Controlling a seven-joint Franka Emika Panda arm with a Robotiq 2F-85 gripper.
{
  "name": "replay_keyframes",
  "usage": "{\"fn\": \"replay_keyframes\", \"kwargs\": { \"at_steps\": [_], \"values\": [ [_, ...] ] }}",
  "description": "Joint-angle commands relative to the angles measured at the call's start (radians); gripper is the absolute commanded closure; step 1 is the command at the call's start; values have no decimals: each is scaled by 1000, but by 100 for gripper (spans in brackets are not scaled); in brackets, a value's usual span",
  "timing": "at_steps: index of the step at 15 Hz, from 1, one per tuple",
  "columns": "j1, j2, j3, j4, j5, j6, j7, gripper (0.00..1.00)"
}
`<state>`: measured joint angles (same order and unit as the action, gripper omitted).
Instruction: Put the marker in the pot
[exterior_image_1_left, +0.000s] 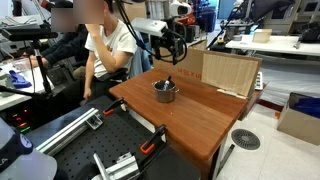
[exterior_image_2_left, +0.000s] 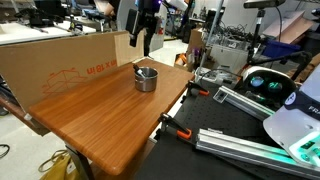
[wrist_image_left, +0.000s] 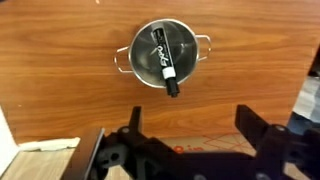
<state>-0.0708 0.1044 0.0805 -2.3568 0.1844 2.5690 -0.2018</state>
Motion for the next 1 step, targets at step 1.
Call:
{"fn": "replay_keyframes", "kwargs": {
  "at_steps": [1],
  "values": [
    [20, -1, -20, 1, 2, -2, 0, 0]
  ]
}}
